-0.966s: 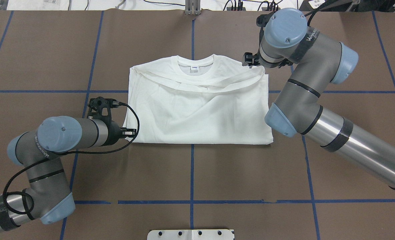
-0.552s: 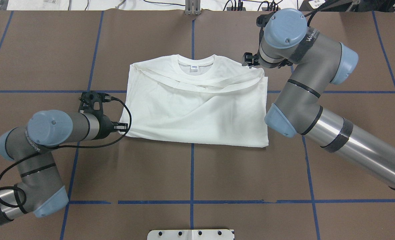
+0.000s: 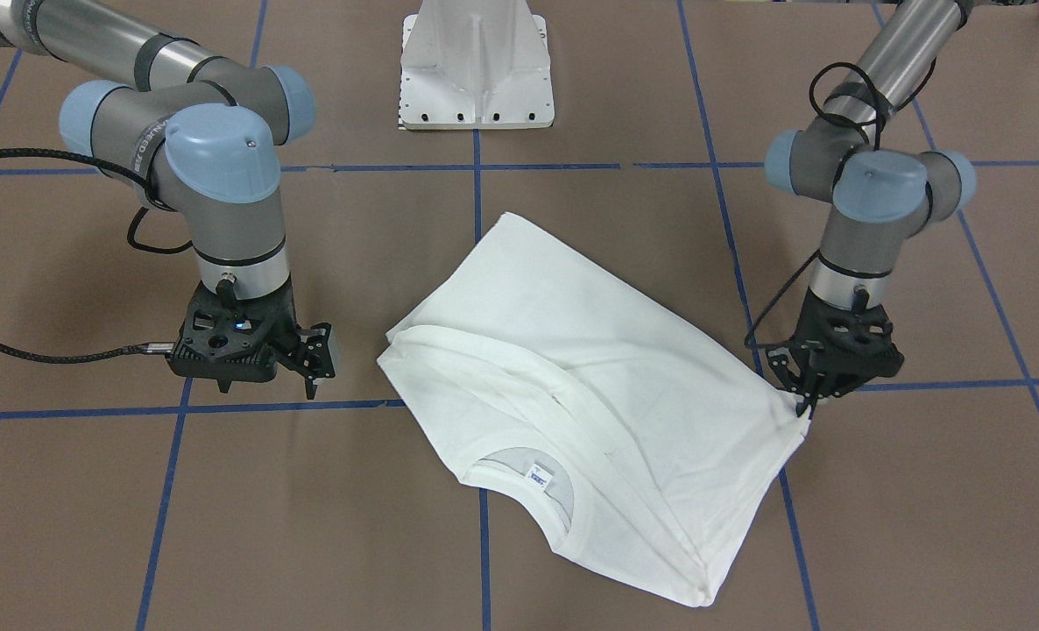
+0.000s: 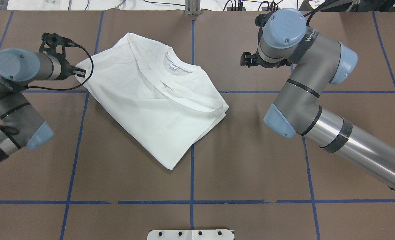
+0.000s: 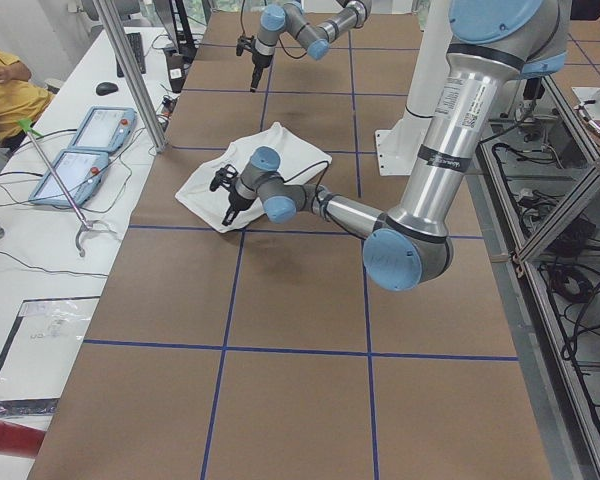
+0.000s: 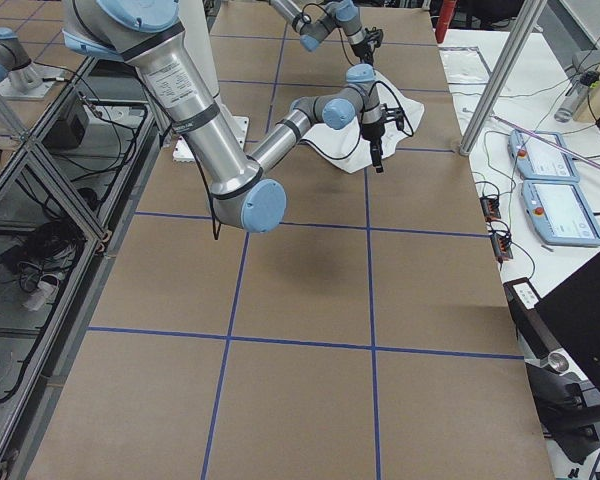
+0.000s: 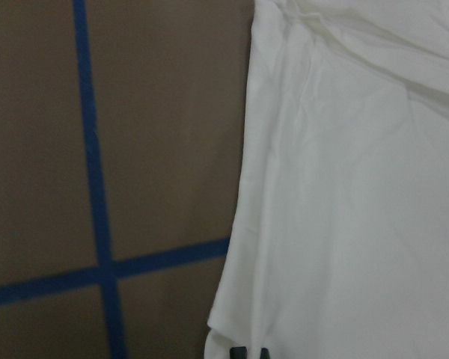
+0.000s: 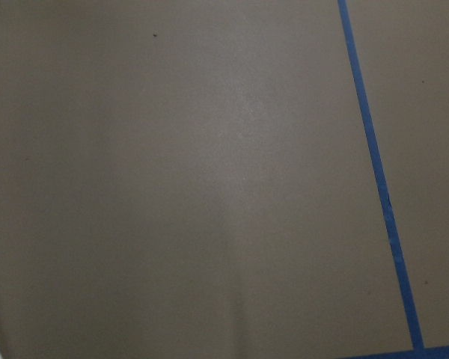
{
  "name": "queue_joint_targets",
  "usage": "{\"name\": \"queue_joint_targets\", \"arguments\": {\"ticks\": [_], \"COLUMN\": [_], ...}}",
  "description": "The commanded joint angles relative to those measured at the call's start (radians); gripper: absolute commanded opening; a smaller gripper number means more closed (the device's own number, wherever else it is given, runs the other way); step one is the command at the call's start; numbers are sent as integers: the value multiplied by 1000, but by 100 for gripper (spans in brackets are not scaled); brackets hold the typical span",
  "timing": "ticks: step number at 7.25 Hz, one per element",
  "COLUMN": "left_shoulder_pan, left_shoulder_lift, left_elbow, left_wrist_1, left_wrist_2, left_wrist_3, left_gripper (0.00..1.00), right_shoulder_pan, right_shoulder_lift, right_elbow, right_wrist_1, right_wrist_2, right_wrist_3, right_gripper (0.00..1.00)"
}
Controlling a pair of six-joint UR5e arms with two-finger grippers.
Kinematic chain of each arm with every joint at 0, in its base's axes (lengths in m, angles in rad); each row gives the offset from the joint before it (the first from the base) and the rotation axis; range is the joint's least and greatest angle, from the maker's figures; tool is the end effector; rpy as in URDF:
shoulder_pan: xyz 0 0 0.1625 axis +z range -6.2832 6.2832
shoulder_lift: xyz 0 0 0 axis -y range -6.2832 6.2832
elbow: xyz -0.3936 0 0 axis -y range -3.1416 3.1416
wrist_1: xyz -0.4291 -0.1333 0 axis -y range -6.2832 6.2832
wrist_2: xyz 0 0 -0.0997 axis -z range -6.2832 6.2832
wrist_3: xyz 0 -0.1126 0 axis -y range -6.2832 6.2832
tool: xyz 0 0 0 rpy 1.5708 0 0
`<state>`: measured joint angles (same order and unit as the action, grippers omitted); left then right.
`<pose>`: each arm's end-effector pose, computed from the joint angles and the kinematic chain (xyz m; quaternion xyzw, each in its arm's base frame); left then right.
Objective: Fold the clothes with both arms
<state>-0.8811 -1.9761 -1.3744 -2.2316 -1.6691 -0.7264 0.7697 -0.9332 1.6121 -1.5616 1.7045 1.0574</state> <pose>0.3670 -0.6370 0.4313 0.2907 0.3075 0.0041 0.9061 -0.4319 -0.5833 0.2322 0.1510 -0.3073 0.0977 0.9345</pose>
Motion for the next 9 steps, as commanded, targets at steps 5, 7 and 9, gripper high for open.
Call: {"name": "queue_joint_targets", "arguments": {"ticks": [5,7,9], "left_shoulder_pan": [-84,-105,-107], "left_shoulder_lift": [-351,-267,-221], "left_elbow": [445,327,252], "left_wrist_1": [-116,-128,-126], "left_wrist_2": [86,-53,-55], "left_wrist_3": [45,64,53], "left_gripper": [100,100,100], "right_shoulder_pan": [-30,-73,-125], "right_shoulder_lift": [7,134,365], "right_elbow": [11,-175,-485], "right_wrist_1": [47,199,300], "right_wrist_2": [-3,-19,-132], "right_wrist_3": [74,240,385], "right_gripper": [100,99,80]}}
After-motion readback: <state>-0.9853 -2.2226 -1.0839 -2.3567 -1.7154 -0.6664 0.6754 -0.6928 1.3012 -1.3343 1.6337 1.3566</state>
